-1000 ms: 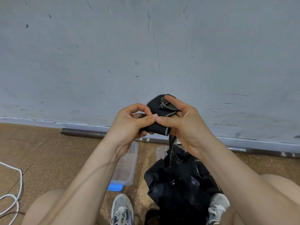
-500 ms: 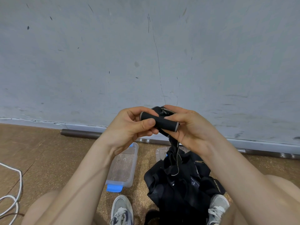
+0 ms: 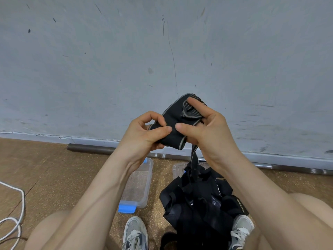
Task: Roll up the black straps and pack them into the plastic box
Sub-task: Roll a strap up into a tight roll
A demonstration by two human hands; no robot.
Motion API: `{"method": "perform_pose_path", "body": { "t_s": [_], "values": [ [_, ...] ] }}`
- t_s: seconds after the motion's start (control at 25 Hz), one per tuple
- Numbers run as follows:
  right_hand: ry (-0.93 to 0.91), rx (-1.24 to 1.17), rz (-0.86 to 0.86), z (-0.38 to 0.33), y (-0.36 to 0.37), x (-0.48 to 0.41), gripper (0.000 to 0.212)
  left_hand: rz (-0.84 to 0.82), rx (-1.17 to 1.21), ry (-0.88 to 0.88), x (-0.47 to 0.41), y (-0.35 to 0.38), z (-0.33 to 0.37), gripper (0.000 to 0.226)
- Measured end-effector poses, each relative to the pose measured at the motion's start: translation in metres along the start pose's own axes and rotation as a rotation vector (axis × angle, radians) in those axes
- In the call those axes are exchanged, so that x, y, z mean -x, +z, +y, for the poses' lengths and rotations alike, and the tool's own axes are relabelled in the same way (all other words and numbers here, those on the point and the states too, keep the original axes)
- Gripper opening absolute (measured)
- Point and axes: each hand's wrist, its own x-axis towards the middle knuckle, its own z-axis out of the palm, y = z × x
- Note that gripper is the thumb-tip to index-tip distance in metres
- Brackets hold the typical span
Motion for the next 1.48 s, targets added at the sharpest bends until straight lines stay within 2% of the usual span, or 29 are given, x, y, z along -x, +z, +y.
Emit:
{"method": "perform_pose_path", "body": {
  "t_s": [0.12, 0.32, 0.4, 0.52, 0.6, 0.68, 0.76, 0.84, 1.04, 1.16, 1.32, 1.48],
  "values": [
    [0.056, 0.039, -0.073, 0.0, -0.004, -0.002, 0.09, -0.011, -0.004, -0.009, 0.0, 0.0, -0.001, 0.017],
    [0.138, 0.014, -0.11, 0.002, -0.006, -0.005, 0.093, -0.013, -0.1, 0.013, -0.001, 0.001, -0.003, 0.008],
    [0.184, -0.016, -0.127, 0.004, -0.007, -0.006, 0.096, -0.019, -0.11, 0.025, 0.001, 0.0, -0.002, 0.01],
    [0.26, -0.125, -0.161, 0.002, -0.012, -0.011, 0.098, -0.209, 0.049, -0.01, 0.004, -0.013, 0.003, 0.026],
    [0.294, -0.21, -0.184, 0.0, -0.012, -0.01, 0.088, -0.341, 0.092, 0.017, 0.004, -0.026, 0.006, 0.041],
    [0.299, -0.277, -0.207, 0.0, -0.01, -0.007, 0.078, -0.373, 0.077, 0.057, 0.002, -0.032, 0.007, 0.044],
    [0.284, -0.299, -0.206, 0.001, -0.008, -0.005, 0.076, -0.357, 0.083, 0.065, 0.002, -0.032, 0.007, 0.042],
    [0.26, -0.283, -0.207, 0.002, -0.008, -0.005, 0.081, -0.315, 0.06, 0.057, 0.003, -0.031, 0.007, 0.03],
    [0.179, -0.162, -0.193, 0.001, -0.007, -0.006, 0.081, -0.236, -0.142, -0.01, 0.005, -0.031, 0.011, 0.022],
    [0.13, -0.133, -0.177, -0.002, -0.009, -0.007, 0.081, -0.187, -0.181, -0.022, 0.007, -0.026, 0.014, 0.009],
    [0.088, -0.079, -0.181, -0.001, -0.007, -0.005, 0.09, -0.028, -0.227, 0.035, 0.006, -0.017, 0.015, 0.011],
    [0.051, 0.077, -0.208, 0.003, -0.004, -0.003, 0.106, 0.108, -0.201, 0.086, 0.005, -0.006, 0.011, 0.016]
  ]
}}
